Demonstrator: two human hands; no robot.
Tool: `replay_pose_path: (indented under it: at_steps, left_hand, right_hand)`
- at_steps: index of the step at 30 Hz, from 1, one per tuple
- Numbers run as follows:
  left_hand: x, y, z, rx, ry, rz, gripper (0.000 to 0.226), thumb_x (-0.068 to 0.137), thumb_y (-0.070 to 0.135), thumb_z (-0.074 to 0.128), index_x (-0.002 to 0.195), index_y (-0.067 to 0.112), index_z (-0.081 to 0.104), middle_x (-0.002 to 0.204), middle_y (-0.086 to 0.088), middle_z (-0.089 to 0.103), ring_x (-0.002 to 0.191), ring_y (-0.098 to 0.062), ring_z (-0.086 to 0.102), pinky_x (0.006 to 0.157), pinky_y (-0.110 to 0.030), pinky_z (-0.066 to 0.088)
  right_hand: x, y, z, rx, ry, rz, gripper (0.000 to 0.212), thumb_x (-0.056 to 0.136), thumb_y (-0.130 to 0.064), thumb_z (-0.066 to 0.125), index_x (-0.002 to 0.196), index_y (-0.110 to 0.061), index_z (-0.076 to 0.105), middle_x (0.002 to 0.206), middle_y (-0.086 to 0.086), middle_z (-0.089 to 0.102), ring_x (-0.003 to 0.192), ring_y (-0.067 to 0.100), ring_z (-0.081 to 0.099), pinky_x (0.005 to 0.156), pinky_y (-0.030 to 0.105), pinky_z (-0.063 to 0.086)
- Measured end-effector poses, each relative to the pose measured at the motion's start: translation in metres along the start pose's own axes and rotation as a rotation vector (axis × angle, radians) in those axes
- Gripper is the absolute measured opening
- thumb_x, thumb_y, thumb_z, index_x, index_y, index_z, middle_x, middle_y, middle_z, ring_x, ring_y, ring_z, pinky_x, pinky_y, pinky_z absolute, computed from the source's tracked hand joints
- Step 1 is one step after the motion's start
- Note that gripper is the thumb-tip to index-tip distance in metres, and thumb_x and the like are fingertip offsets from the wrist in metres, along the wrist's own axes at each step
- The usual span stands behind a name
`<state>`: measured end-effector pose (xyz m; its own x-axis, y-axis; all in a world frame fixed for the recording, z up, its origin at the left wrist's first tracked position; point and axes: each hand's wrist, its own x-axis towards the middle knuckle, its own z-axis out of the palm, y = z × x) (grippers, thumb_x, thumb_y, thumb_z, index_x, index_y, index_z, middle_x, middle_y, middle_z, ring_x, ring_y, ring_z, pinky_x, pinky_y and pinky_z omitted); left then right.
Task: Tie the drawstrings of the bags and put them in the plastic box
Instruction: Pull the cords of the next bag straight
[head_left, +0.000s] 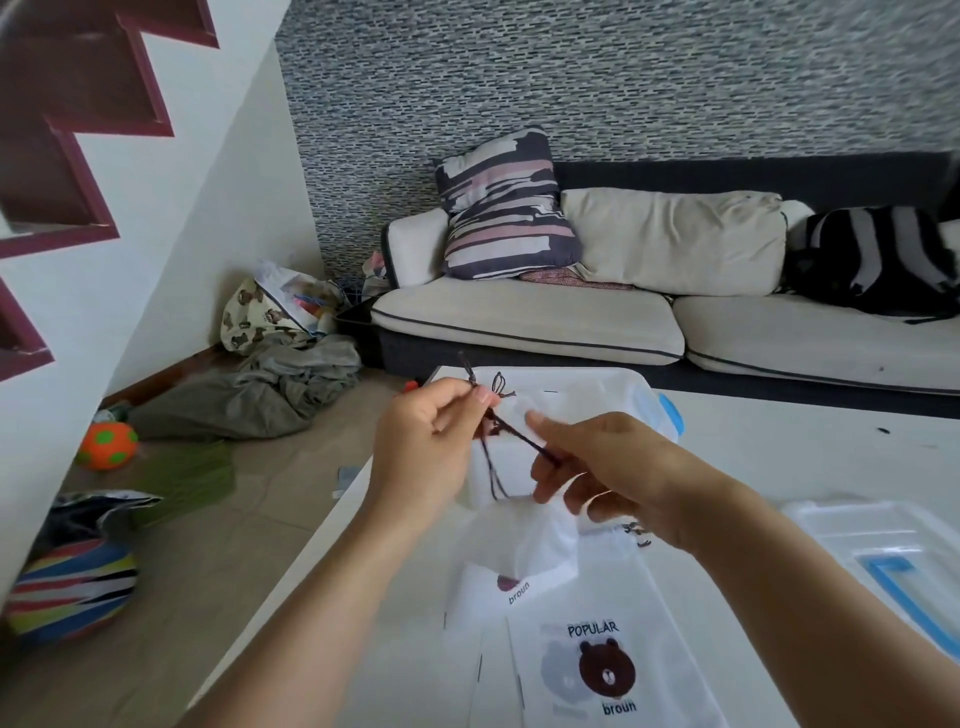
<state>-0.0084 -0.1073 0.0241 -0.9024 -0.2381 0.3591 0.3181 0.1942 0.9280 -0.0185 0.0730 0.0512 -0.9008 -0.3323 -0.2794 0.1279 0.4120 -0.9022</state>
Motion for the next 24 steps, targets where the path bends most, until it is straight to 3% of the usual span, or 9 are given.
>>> replay_pose_path:
  at_steps: [2, 4, 8, 13, 15, 17, 19, 21, 24]
  left_hand:
    - [-0.004, 0.006, 0.005, -0.188, -0.009, -0.040, 0.023, 0.100, 0.013, 0.057, 0.086, 0.008, 0.074, 0.088, -0.007, 0.076, 0.080, -0.018, 0.071, 0.079, -0.031, 0.058]
    - [-0.008, 0.014, 0.013, -0.462, -0.088, -0.158, 0.028, 0.100, 0.010, 0.055, 0.080, 0.007, 0.074, 0.090, -0.014, 0.075, 0.083, -0.022, 0.072, 0.075, -0.028, 0.058]
    - [-0.012, 0.014, 0.021, -0.511, -0.152, -0.152, 0.034, 0.100, 0.010, 0.055, 0.073, 0.013, 0.076, 0.091, -0.013, 0.076, 0.087, -0.023, 0.073, 0.073, -0.025, 0.058]
    - [-0.011, 0.009, 0.021, -0.458, -0.144, -0.131, 0.030, 0.099, 0.012, 0.055, 0.077, 0.011, 0.075, 0.093, -0.012, 0.076, 0.089, -0.024, 0.073, 0.078, -0.027, 0.058]
    - [-0.010, 0.012, 0.021, -0.519, -0.100, -0.176, 0.028, 0.101, 0.018, 0.053, 0.078, 0.013, 0.070, 0.098, -0.008, 0.076, 0.098, -0.022, 0.072, 0.088, -0.032, 0.057]
    - [-0.002, 0.012, 0.013, -0.806, 0.041, -0.311, 0.030, 0.103, 0.024, 0.049, 0.077, 0.015, 0.061, 0.087, -0.003, 0.075, 0.097, -0.018, 0.073, 0.095, -0.036, 0.053]
    - [0.011, 0.011, -0.009, -1.062, 0.239, -0.405, 0.029, 0.105, 0.022, 0.047, 0.079, 0.013, 0.055, 0.061, -0.001, 0.063, 0.067, -0.013, 0.071, 0.077, -0.031, 0.057]
    - [0.023, 0.004, -0.036, -1.023, 0.382, -0.435, 0.027, 0.106, 0.019, 0.046, 0.080, 0.011, 0.052, 0.049, 0.005, 0.041, 0.041, -0.006, 0.044, 0.047, -0.018, 0.044]
    - [0.029, -0.009, -0.052, -0.618, 0.367, -0.348, 0.028, 0.105, 0.017, 0.047, 0.079, 0.011, 0.054, 0.052, 0.008, 0.024, 0.041, -0.006, 0.021, 0.038, -0.017, 0.020]
  right_hand:
    - [0.005, 0.002, 0.001, 0.074, -0.024, 0.035, 0.068, 0.093, -0.069, 0.045, 0.080, -0.012, 0.080, 0.058, 0.002, 0.058, 0.046, 0.013, 0.034, 0.048, 0.023, 0.025]
    - [0.009, 0.003, 0.005, 0.243, -0.069, 0.048, 0.069, 0.091, -0.071, 0.045, 0.083, -0.012, 0.080, 0.051, 0.001, 0.035, 0.046, 0.013, 0.018, 0.045, 0.023, 0.014]
    - [0.013, 0.004, 0.008, 0.607, -0.116, 0.024, 0.036, 0.093, -0.048, 0.062, 0.065, -0.025, 0.060, 0.063, -0.004, 0.015, 0.048, 0.011, 0.011, 0.040, 0.020, 0.011]
    - [0.018, 0.010, 0.010, 0.818, -0.045, 0.013, 0.019, 0.089, -0.026, 0.071, 0.072, -0.021, 0.066, 0.063, -0.004, 0.036, 0.056, 0.010, 0.016, 0.045, 0.020, 0.014]
    - [0.023, 0.011, 0.011, 0.957, -0.018, -0.019, 0.015, 0.092, -0.023, 0.068, 0.079, -0.017, 0.069, 0.073, -0.001, 0.054, 0.059, 0.010, 0.039, 0.052, 0.019, 0.033]
    - [0.026, 0.010, 0.005, 1.159, 0.002, -0.045, 0.023, 0.099, -0.018, 0.058, 0.077, -0.015, 0.066, 0.083, 0.002, 0.067, 0.078, 0.017, 0.061, 0.076, 0.028, 0.049]
    - [0.027, 0.014, -0.014, 1.378, 0.031, -0.102, 0.030, 0.102, -0.012, 0.048, 0.073, -0.011, 0.058, 0.068, 0.002, 0.062, 0.075, 0.018, 0.067, 0.090, 0.042, 0.054]
    - [0.027, 0.020, -0.037, 1.469, 0.085, -0.169, 0.030, 0.102, -0.007, 0.042, 0.075, -0.007, 0.053, 0.051, -0.002, 0.039, 0.047, 0.011, 0.048, 0.071, 0.037, 0.060]
    - [0.028, 0.028, -0.050, 1.068, 0.213, -0.171, 0.025, 0.101, -0.003, 0.043, 0.077, -0.006, 0.052, 0.051, -0.003, 0.022, 0.042, 0.010, 0.023, 0.043, 0.019, 0.038]
